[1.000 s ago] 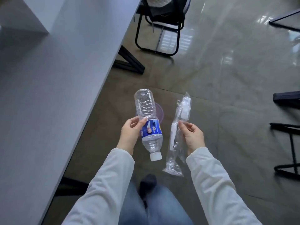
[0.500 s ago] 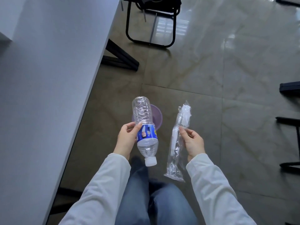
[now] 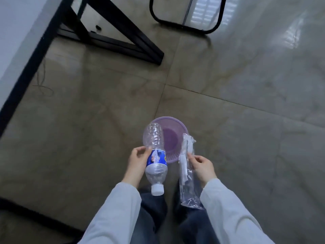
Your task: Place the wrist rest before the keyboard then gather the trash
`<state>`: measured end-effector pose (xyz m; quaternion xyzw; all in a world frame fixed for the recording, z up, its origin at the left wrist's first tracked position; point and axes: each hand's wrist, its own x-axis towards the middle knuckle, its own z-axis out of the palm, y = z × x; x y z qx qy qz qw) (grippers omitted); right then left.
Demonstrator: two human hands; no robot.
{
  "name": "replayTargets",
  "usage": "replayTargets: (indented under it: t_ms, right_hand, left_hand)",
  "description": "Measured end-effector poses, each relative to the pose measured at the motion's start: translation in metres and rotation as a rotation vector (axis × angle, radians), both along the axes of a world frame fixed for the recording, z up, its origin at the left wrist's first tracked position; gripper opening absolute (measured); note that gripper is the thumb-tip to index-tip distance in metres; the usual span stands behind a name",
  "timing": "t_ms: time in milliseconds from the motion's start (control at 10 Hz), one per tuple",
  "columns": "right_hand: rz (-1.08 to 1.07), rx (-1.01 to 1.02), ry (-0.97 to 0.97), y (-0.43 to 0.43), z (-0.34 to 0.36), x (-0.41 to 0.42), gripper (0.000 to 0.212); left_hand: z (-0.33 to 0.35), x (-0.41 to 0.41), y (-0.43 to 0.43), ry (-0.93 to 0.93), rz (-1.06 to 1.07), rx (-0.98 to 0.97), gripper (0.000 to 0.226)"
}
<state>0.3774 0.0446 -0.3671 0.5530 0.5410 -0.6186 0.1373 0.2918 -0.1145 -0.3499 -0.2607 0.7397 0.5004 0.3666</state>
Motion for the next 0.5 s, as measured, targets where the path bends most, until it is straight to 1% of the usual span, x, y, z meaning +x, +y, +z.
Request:
replayTargets:
  t_ms: [100, 200, 300, 400, 500]
  right_hand:
    - [0.075, -0.031, -0.049, 0.002, -0.077, -0.012, 0.028]
    - [0.195, -0.016, -0.095, 0.005, -0.143, -0.033, 0.041]
    - [0.224, -0.038, -0.129, 0.009, -0.199, -0.051, 0.042]
    - [0.274, -0.006, -0.175, 0.014, -0.216, -0.058, 0.050]
    - [0.253, 0.066, -0.157, 0.011, -0.203, -0.057, 0.058]
  left_hand:
    - [-0.077, -0.005, 0.006, -0.059, -0.028, -0.020, 0.033]
    - [-0.136, -0.017, 0.014, -0.079, -0.035, -0.028, 0.027]
    - [-0.176, -0.029, 0.017, -0.078, -0.116, -0.052, 0.043]
    - [-0.187, -0.035, 0.014, -0.082, -0.165, -0.068, 0.050]
    - [-0.178, -0.034, 0.011, -0.065, -0.150, -0.106, 0.048]
